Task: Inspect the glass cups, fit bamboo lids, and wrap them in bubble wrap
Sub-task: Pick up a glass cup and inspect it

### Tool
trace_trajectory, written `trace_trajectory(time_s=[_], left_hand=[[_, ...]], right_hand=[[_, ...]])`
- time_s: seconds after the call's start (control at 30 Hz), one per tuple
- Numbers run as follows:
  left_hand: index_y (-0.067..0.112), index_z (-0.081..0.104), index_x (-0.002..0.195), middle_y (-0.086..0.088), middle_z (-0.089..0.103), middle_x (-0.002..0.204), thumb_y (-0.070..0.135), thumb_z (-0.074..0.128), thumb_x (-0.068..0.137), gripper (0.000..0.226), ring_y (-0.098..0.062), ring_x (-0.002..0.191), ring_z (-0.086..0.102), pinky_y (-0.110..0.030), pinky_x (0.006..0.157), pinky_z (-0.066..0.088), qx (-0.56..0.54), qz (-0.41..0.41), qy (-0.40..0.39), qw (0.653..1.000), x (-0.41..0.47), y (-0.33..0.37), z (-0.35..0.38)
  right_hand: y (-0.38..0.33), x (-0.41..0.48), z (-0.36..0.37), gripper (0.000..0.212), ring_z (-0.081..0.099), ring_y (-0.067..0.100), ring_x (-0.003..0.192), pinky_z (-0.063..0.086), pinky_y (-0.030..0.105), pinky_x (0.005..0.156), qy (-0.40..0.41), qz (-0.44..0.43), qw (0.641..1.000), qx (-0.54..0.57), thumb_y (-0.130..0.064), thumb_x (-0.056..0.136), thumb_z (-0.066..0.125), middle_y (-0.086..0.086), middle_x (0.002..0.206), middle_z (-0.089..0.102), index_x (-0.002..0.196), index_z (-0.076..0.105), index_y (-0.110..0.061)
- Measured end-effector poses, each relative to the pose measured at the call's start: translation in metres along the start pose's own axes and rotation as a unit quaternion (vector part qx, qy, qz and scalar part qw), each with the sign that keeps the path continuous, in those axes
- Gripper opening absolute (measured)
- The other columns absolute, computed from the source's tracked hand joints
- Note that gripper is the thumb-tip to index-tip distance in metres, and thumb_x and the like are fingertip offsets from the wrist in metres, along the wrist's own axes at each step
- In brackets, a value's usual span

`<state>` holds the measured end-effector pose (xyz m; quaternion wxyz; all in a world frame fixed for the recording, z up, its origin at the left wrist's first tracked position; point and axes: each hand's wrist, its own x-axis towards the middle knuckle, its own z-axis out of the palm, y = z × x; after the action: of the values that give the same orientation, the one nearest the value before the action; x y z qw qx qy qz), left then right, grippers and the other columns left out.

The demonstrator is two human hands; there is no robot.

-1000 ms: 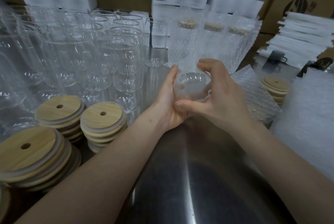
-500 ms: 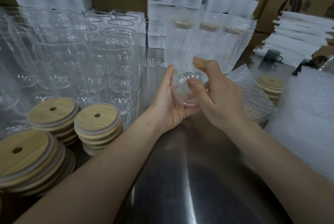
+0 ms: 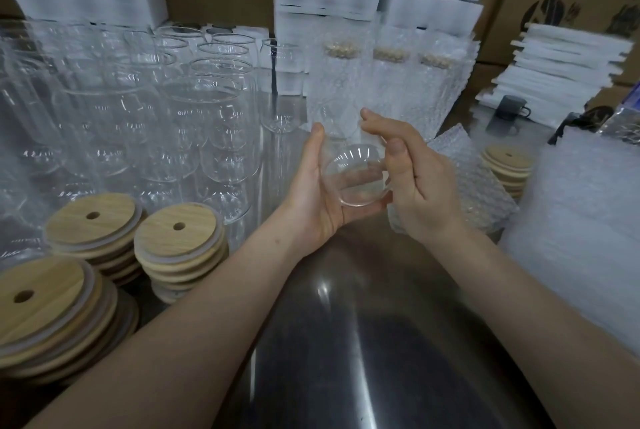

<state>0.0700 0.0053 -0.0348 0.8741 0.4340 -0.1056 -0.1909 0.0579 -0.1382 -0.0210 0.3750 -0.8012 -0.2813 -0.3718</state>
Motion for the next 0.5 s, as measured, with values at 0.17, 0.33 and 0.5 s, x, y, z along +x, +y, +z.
trace_trajectory(time_s=[0.17, 0.33, 0.5], left_hand=[[0.023, 0.060, 0.124, -0.016, 0.070, 0.111, 0.066, 0.033, 0.094, 0.059, -0.031, 0.090, 0.070, -0.041, 0.071, 0.059, 0.069, 0.048, 0.060, 0.995, -0.001, 0.003, 0.004], [0.035, 0.023, 0.148, 0.001, 0.060, 0.122, 0.054, 0.055, 0.093, 0.067, -0.021, 0.103, 0.069, -0.045, 0.075, 0.061, 0.159, 0.128, 0.158, 0.966, -0.002, 0.003, 0.005], [0.034, 0.016, 0.152, 0.042, 0.058, 0.086, 0.043, 0.055, 0.096, 0.069, 0.026, 0.078, 0.056, -0.014, 0.057, 0.050, 0.247, 0.196, 0.195, 0.928, 0.000, -0.003, -0.005]], right_hand=[[0.001, 0.004, -0.004, 0.038, 0.071, 0.010, 0.085, 0.057, 0.040, 0.072, 0.052, 0.086, 0.995, -0.015, -0.031, 0.102, 0.034, -0.014, 0.108, 0.068, 0.111, 0.068, -0.016], [0.006, 0.017, -0.032, 0.039, 0.064, 0.029, 0.058, 0.053, 0.048, 0.063, 0.005, 0.244, 0.961, -0.128, -0.026, 0.096, 0.038, 0.007, 0.062, 0.065, 0.073, 0.060, -0.005], [-0.003, 0.026, -0.056, 0.043, 0.069, 0.030, 0.049, 0.048, 0.026, 0.046, -0.296, 0.457, 0.822, -0.167, -0.028, 0.095, 0.034, 0.013, 0.056, 0.069, 0.076, 0.061, -0.001]])
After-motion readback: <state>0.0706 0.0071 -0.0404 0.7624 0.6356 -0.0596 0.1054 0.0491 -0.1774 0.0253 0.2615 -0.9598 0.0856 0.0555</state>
